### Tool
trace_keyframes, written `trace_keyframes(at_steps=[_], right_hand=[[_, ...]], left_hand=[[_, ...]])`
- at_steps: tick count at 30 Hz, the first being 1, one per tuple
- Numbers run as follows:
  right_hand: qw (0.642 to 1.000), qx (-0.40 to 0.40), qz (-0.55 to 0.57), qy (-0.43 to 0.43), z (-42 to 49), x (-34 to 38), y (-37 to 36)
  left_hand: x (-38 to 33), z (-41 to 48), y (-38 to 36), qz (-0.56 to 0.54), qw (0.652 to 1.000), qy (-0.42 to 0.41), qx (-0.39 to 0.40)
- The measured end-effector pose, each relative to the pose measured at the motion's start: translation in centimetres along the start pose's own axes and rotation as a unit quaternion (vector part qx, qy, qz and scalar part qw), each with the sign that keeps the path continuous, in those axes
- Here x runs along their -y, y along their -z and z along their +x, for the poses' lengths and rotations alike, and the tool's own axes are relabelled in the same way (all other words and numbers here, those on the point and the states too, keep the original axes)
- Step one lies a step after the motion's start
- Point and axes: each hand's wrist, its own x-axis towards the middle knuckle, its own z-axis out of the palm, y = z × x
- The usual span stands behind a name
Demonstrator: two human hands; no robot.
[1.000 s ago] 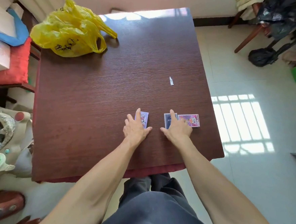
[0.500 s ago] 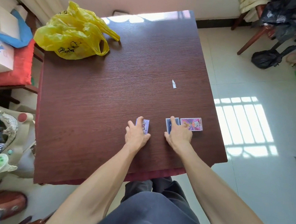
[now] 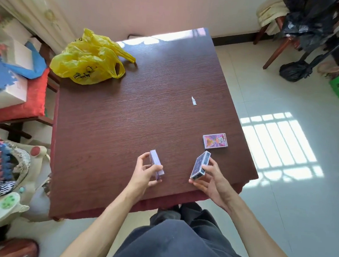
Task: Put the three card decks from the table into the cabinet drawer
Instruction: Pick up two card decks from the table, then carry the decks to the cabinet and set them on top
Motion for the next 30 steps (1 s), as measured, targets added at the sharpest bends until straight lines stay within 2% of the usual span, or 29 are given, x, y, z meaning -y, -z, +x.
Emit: trace_keyframes(at_steps=[5, 8, 12, 17, 22, 30], right_hand=[[0.996, 0.051, 0.057, -0.04, -4.5, -2.8, 2.6], [0.999, -0.006, 0.026, -0.042, -5.6, -4.4, 3.4], [0.997, -0.079, 0.008, -0.011, -5.8, -6.2, 4.2], [0.992, -0.105, 0.067, 0.028, -6.6, -6.9, 5.3], [0.981, -0.158, 0.098, 0.057, -8.5, -8.0, 8.2], [0.922, -0.256, 0.263, 0.123, -13.9, -8.8, 17.3]], left_hand=[[2.0, -3.8, 0.8, -0.155, 0.982, 0.08, 0.068], [3.0, -5.2, 0.8, -0.182, 0.971, 0.11, 0.105], [4.2, -6.3, -0.3, -0.162, 0.972, 0.136, 0.102], [4.7, -6.4, -2.3, -0.147, 0.963, 0.169, 0.15], [5.2, -4.8, -5.5, -0.074, 0.962, 0.196, 0.174], [6.2, -3.7, -16.4, 0.105, 0.954, 0.212, 0.182]])
